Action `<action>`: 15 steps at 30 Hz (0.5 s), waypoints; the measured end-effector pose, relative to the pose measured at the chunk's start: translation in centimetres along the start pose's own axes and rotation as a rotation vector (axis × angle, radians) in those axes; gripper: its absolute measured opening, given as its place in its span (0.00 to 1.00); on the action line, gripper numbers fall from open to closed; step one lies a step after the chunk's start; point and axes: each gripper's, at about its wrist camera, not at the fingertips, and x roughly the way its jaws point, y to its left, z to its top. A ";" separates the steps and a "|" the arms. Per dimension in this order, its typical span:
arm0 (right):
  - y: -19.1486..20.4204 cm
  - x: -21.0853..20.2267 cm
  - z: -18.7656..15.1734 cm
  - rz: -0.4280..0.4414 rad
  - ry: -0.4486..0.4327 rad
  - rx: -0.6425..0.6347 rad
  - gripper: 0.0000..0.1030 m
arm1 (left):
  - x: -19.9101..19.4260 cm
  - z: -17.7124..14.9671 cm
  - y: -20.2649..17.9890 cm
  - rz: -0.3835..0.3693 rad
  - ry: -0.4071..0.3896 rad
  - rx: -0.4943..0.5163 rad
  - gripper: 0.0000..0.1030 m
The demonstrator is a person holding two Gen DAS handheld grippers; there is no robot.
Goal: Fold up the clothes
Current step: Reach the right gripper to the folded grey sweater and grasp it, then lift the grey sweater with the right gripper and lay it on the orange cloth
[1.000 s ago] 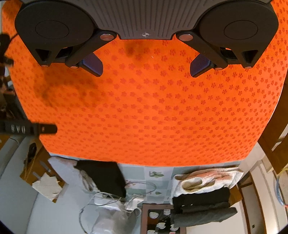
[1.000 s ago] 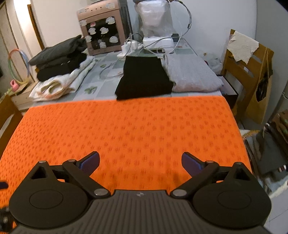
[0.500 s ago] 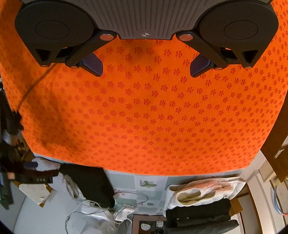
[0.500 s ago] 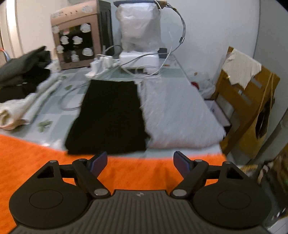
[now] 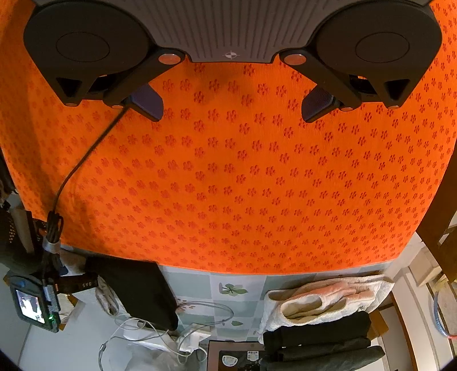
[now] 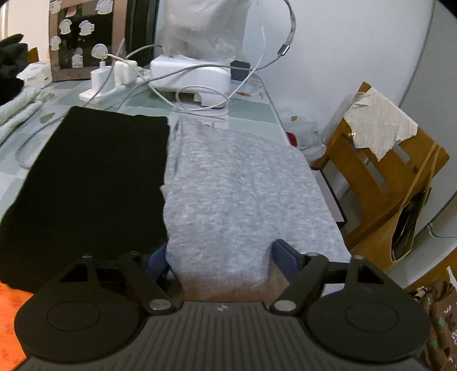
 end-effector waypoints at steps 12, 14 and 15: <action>-6.4 -9.0 1.8 0.095 -0.166 0.106 0.15 | -2.0 -0.1 -0.3 -0.021 -0.075 0.024 0.99; -7.3 -11.9 1.9 0.129 -0.189 0.115 0.15 | -2.6 -0.2 -0.4 -0.026 -0.095 0.031 0.99; -7.5 -13.5 1.9 0.150 -0.201 0.117 0.15 | -3.0 -0.2 -0.4 -0.029 -0.106 0.034 0.99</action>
